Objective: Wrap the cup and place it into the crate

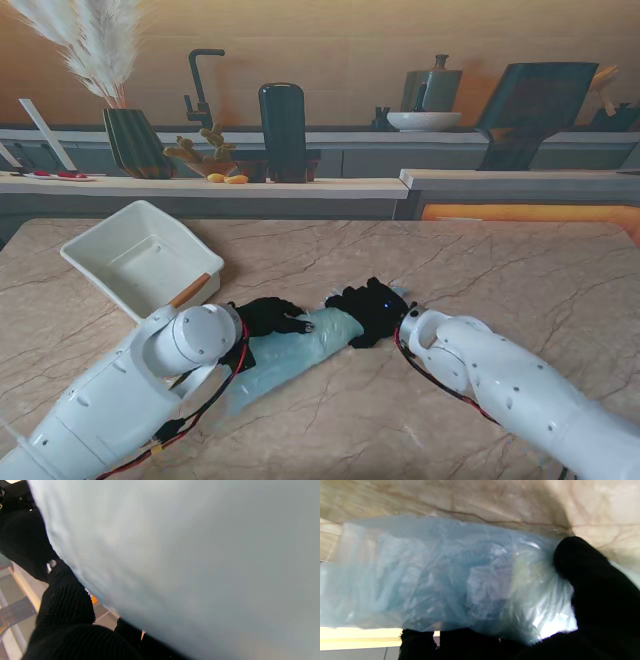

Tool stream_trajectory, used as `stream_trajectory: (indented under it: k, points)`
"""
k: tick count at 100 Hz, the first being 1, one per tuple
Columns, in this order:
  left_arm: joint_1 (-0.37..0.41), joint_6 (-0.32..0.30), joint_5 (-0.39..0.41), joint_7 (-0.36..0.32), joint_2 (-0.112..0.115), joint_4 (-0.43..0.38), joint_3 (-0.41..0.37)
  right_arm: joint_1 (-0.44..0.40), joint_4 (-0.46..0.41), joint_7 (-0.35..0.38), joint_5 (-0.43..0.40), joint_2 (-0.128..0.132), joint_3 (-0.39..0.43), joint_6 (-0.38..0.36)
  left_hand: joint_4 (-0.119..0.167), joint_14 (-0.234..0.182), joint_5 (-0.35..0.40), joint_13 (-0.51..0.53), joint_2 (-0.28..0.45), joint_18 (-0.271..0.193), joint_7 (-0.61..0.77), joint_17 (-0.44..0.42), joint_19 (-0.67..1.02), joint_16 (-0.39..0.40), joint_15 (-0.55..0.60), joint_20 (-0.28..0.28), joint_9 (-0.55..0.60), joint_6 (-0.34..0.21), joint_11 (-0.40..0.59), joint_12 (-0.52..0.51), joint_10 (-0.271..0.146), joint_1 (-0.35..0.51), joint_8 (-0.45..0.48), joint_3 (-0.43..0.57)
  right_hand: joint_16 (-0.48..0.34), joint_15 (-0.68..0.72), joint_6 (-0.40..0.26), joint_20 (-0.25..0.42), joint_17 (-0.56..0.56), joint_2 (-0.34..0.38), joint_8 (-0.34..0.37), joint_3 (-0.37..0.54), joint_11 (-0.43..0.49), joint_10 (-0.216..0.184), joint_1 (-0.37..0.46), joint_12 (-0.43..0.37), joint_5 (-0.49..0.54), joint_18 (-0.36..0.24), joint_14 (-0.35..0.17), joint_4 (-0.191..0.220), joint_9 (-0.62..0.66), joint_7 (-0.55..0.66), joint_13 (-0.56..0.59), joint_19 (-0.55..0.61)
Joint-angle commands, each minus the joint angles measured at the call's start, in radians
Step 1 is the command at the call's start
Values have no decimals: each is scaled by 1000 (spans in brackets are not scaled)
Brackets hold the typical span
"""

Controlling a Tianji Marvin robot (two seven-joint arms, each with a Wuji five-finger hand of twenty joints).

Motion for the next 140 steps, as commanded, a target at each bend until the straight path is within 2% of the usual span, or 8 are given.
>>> stream_trajectory:
  k: [1,16,33,53,78,103,109,140]
  points:
    - [69,-3,7,28,-1,-12,-13,-17,25,49,-5,-13,-7,6,77,17,-5,-34,23,-11,100,-23,-13,-3,-13,-11,-69,-6,-26,-11,11,81,24,66,57,123,-172,12,15,224,0,354,58,-36,217,39,434,-25,-5,132,124,224,71,120]
    - [150,-92,145,158,-12,-83,-67,-19,-23,233,79,-11,34,-14,75,14,-67,-75,23,2,51,-34,-33,-13,-44,-13,-141,-12,-49,-19,11,50,9,42,184,293,-193,17,21,83,89,527,111,-26,277,145,595,-41,49,49,336,275,161,291]
    - [225,-200,340,282,-13,-153,-93,-19,-118,498,173,15,62,21,77,4,-88,-104,9,21,35,-34,-52,-27,-76,-14,-184,-14,-58,-26,8,57,6,39,233,370,-183,42,20,33,123,542,140,-2,314,209,607,-63,73,-5,355,261,151,345]
    - [258,-325,510,266,15,-215,-76,6,-169,681,301,32,37,122,75,-16,-138,-152,-5,16,10,-51,-129,-51,-129,-34,-252,-10,-77,-41,4,30,-9,32,270,431,-145,74,22,11,133,552,160,40,333,254,612,-81,101,-27,356,233,148,396]
    - [224,-404,728,260,43,-214,32,39,-174,779,455,31,-3,254,75,-43,-167,-187,-23,20,-38,-72,-267,-87,-199,-51,-302,10,-107,-62,5,-26,-51,18,280,501,-80,101,38,13,113,556,197,97,325,273,602,-68,117,-15,363,194,177,458]
    - [143,-358,851,224,61,-147,133,61,-161,841,570,29,-8,309,81,-50,-239,-222,-58,17,-73,-82,-320,-97,-223,-49,-360,27,-119,-69,-4,-31,-77,29,276,520,-66,102,34,10,107,561,209,105,322,274,603,-64,123,2,362,190,176,473]
    - [122,-323,869,216,62,-127,160,73,-158,865,598,32,-15,314,66,-47,-264,-230,-118,12,-94,-75,-359,-97,-226,-10,-380,49,-123,-75,1,-150,-131,275,277,522,-67,101,30,10,107,560,211,106,321,275,602,-66,123,4,360,190,172,471]
    - [-18,-189,844,197,58,11,332,147,-129,958,715,40,-86,309,55,-49,-279,-220,-176,9,-78,-67,-351,-84,-201,3,-378,62,-87,-76,1,-197,-157,425,289,467,-64,86,-9,80,88,436,159,96,283,278,543,-75,104,44,322,164,122,405]
